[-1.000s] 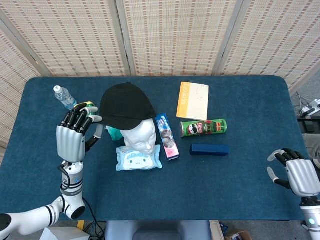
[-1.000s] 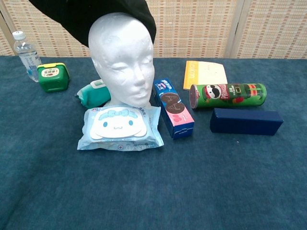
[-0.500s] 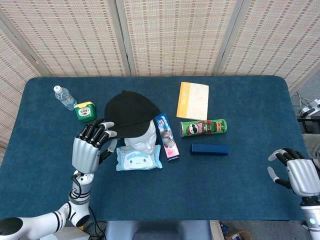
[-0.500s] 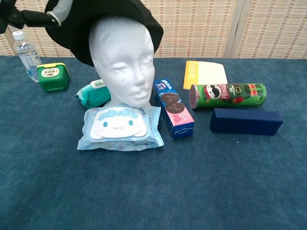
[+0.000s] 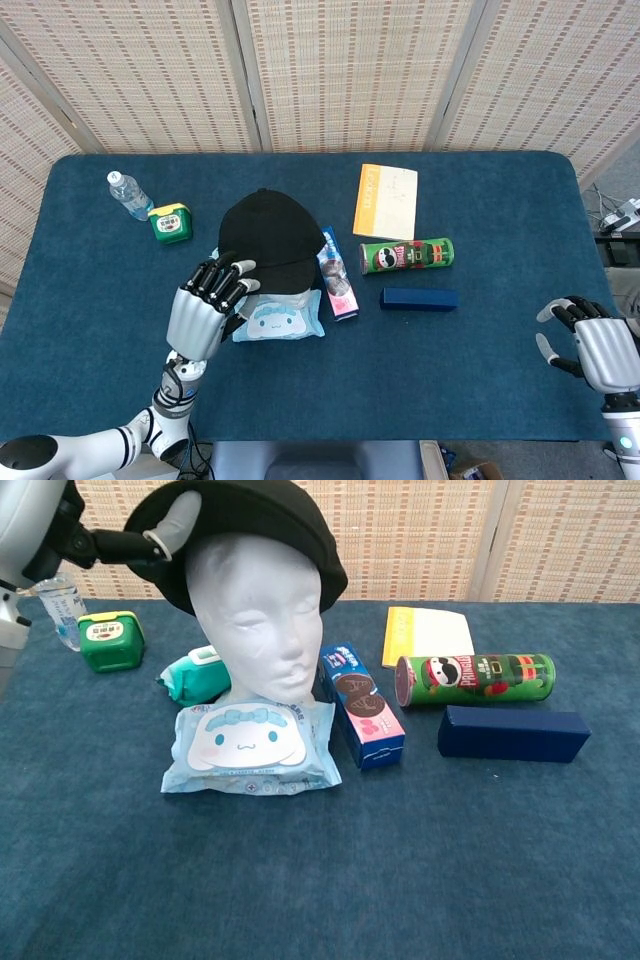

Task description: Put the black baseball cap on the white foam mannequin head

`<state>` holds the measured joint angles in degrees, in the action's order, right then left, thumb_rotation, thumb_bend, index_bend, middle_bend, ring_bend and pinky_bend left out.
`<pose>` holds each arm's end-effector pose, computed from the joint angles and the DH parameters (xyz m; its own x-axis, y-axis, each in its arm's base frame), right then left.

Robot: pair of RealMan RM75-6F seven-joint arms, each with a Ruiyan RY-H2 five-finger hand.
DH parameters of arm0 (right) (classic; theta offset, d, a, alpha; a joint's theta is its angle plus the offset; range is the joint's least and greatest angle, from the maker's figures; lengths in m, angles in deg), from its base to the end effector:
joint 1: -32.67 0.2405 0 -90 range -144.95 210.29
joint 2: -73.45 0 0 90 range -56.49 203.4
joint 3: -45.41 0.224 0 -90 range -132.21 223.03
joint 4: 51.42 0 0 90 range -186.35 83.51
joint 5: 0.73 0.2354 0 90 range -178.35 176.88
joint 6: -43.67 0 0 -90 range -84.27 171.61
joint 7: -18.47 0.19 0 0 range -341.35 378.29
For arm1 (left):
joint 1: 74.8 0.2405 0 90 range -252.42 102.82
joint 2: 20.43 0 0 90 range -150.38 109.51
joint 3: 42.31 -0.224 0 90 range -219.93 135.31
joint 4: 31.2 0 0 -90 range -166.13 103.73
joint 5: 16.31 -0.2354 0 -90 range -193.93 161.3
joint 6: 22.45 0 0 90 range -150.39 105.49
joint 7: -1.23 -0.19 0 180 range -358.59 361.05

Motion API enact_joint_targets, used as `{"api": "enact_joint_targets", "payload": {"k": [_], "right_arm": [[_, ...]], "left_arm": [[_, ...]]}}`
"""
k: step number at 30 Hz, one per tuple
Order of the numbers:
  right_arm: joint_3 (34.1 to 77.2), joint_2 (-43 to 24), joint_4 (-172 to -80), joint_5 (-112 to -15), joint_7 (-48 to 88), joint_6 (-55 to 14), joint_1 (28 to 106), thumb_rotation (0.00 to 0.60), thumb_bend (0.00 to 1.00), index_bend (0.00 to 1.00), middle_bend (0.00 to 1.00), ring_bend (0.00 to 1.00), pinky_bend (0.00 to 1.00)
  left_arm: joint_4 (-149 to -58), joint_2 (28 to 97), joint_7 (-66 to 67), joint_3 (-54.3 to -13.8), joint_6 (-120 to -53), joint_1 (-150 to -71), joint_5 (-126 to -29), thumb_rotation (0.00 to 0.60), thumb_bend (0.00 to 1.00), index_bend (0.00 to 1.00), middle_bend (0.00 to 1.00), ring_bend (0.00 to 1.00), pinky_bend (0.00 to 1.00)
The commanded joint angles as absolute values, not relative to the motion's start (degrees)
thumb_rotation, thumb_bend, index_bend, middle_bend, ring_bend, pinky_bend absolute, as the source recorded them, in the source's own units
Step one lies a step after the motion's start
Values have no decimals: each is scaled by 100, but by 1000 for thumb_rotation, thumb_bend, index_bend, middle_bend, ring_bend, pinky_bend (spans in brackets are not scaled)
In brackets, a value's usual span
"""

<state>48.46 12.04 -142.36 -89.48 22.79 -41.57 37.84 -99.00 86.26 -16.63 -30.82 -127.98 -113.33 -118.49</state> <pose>-0.2924 -0.2297 0.1363 0.3952 0.0075 0.9186 -0.9168 -0.0598 0.3949 -0.0282 0.2939 0.0265 -0.0075 -0.5797 0.8148 0.7231 -0.5660 -0.3960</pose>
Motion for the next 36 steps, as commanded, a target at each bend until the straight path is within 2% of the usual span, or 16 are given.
{"api": "enact_joint_targets", "payload": {"k": [1,14,20,23,29,33,36], "right_arm": [[4846,1210,-14235,-8950,2300,-4162,3781,600,369,455,404,284,332],[4853,1225,-14218,-8947,2370,-4168,3780,600,369,455,404,284,332],[4853,1223,-14224,-8944,2352,-4162,3783,600,368,456,404,285,332],[4857,1226,-14225,-8939,2359,-4158,3785,600,368,456,404,284,332],[4865,1233,-14220,-8923,2389,-4153,3788,600,369,456,404,284,332],[4866,1235,-14224,-8919,2384,-4146,3790,600,369,456,404,284,332],[4864,1233,-14227,-8918,2372,-4143,3791,600,368,455,404,284,332]], "left_arm": [[-9756,8751,-1771,-3107,-12815,-11314,-11925,600,359,861,425,292,427],[-9252,9043,-1775,-3402,-12906,-11122,-12201,600,360,857,425,292,427],[-9173,9078,-1824,-3593,-12880,-11004,-12333,600,359,806,425,292,427],[-9129,9086,-1872,-3658,-12854,-10929,-12350,600,359,757,425,292,427],[-9124,9056,-1981,-3768,-12667,-10814,-12326,600,352,587,425,286,423],[-9142,9013,-2073,-3860,-12543,-10733,-12326,600,317,476,425,275,415],[-9201,8974,-2168,-3895,-12464,-10678,-12318,600,285,435,421,267,405]]}}
